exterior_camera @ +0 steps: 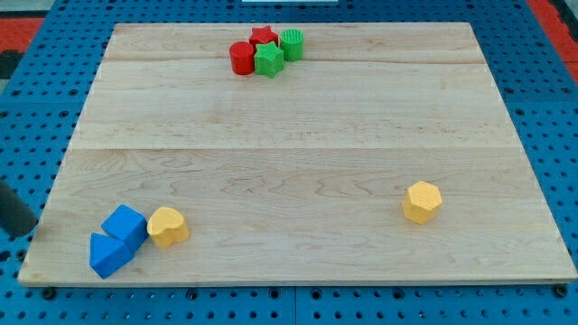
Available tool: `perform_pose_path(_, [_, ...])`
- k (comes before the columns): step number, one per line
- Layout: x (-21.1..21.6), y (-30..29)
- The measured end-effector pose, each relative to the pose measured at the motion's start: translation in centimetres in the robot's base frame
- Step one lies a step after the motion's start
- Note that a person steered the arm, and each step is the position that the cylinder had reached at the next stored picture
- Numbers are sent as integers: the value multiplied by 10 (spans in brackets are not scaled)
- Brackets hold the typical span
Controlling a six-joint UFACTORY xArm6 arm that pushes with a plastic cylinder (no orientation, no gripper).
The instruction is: Slide the blue triangle to the bottom left of the yellow heart
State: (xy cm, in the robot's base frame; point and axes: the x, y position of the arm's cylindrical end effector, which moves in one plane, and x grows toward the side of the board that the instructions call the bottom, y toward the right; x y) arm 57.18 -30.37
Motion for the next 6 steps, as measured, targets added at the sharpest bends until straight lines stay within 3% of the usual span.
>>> perform_pose_path(1, [46,36])
perform_pose_path(3, [44,142])
perform_pose_path(5, [41,110])
perform_pose_path(6, [46,160])
